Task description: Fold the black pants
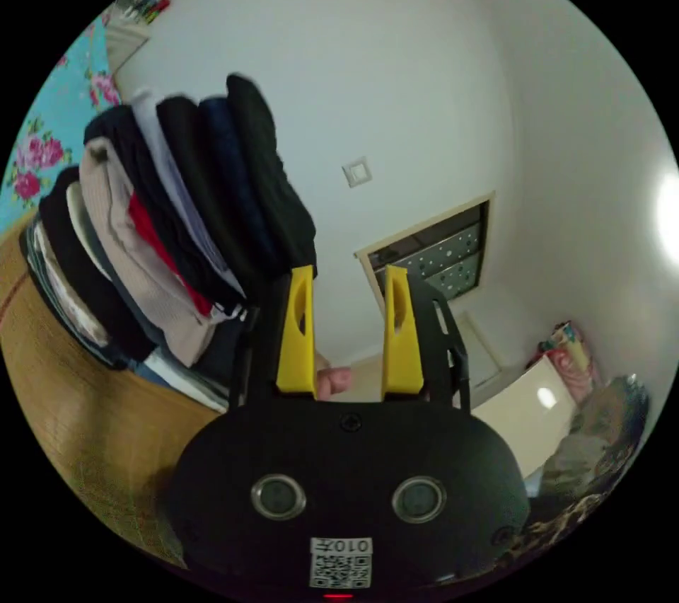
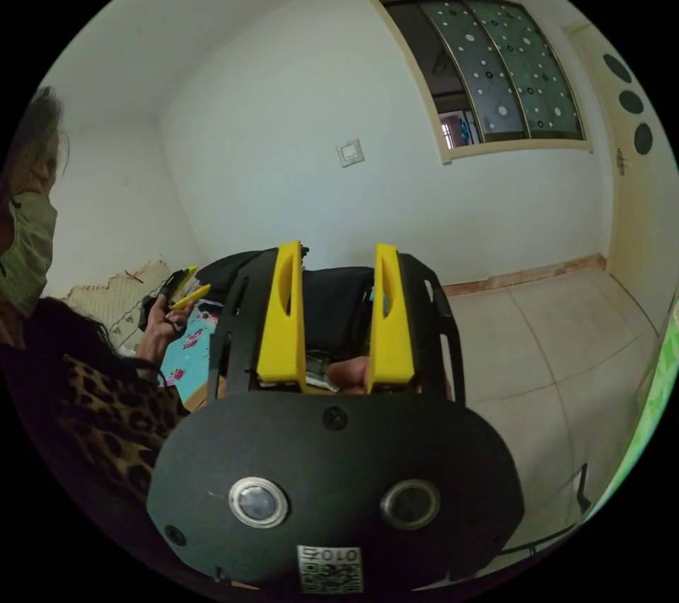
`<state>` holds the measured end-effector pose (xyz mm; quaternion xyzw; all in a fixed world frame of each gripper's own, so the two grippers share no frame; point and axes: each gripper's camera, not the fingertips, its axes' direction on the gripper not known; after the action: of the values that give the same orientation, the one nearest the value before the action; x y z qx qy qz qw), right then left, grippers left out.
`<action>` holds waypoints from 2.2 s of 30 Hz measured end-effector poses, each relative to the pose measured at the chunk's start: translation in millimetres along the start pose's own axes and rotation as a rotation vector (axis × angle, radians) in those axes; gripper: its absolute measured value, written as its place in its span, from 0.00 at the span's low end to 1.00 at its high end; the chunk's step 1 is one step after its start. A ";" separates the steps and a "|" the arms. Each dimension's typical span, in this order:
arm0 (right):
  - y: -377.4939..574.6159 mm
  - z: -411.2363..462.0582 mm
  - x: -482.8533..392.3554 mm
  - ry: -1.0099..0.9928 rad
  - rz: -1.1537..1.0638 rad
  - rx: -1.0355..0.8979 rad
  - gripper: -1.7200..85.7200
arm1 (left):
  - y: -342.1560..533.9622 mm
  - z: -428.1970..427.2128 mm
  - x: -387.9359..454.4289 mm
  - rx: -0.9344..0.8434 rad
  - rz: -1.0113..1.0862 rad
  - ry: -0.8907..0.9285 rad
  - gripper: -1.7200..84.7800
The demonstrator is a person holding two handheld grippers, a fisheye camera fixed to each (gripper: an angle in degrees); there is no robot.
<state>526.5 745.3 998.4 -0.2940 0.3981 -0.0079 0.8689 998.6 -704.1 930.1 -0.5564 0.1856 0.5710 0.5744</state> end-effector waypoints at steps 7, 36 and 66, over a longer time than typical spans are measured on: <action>15.5 20.6 32.2 0.001 0.105 0.028 0.18 | -8.3 12.9 -10.5 -0.060 -0.169 0.047 0.20; 20.5 124.6 45.0 0.019 0.207 -0.036 0.16 | 31.7 -4.8 40.0 -0.058 -0.139 -0.020 0.12; -99.7 618.3 -131.0 -1.042 0.434 -0.730 0.19 | 69.7 -76.2 91.7 -0.040 0.255 0.027 0.06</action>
<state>889.7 1007.3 1455.4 -0.4475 -0.0461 0.4449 0.7744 996.2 -746.7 798.8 -0.5471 0.2514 0.6355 0.4834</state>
